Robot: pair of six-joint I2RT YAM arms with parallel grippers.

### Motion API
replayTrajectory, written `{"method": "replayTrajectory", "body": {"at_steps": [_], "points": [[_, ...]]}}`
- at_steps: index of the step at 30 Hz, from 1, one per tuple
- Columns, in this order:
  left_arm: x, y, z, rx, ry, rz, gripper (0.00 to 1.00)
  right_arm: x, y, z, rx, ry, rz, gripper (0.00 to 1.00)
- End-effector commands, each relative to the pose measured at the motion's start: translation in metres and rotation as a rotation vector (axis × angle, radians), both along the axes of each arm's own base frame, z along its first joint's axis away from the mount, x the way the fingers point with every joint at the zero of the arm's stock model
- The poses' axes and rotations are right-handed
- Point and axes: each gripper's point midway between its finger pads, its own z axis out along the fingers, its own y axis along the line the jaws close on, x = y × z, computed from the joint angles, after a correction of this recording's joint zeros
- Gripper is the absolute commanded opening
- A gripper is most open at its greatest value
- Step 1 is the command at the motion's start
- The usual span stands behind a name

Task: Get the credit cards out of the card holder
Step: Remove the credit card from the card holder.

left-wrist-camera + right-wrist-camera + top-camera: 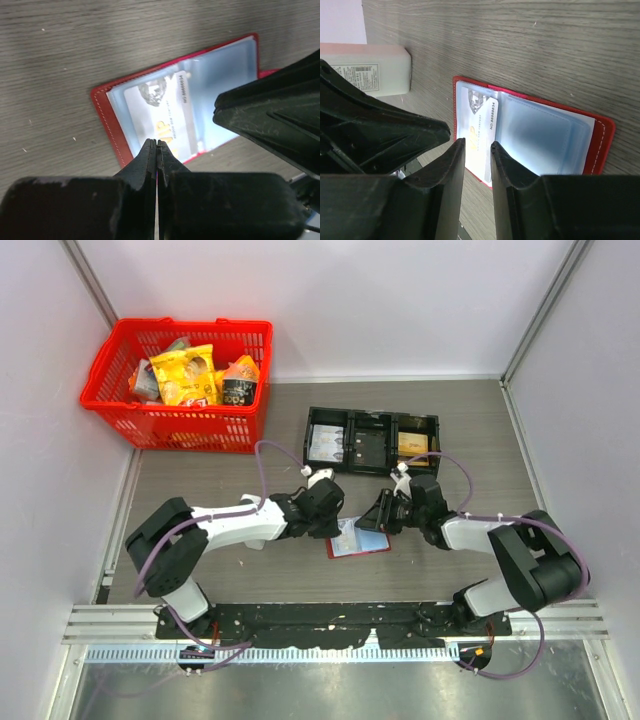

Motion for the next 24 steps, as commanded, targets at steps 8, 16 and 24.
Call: {"method": "replayTrajectory", "body": {"at_steps": [8, 16, 24], "points": [[0.005, 0.014, -0.035, 0.087, 0.011, 0.048, 0.0, 0.005, 0.013, -0.011, -0.004, -0.016, 0.063, 0.33], [-0.007, 0.025, -0.057, 0.116, 0.07, 0.056, 0.0, -0.003, 0.013, -0.02, 0.002, 0.003, 0.089, 0.32], [-0.014, 0.025, -0.064, 0.1, 0.096, 0.055, 0.0, -0.002, 0.02, -0.014, 0.048, -0.005, 0.109, 0.27]]}}
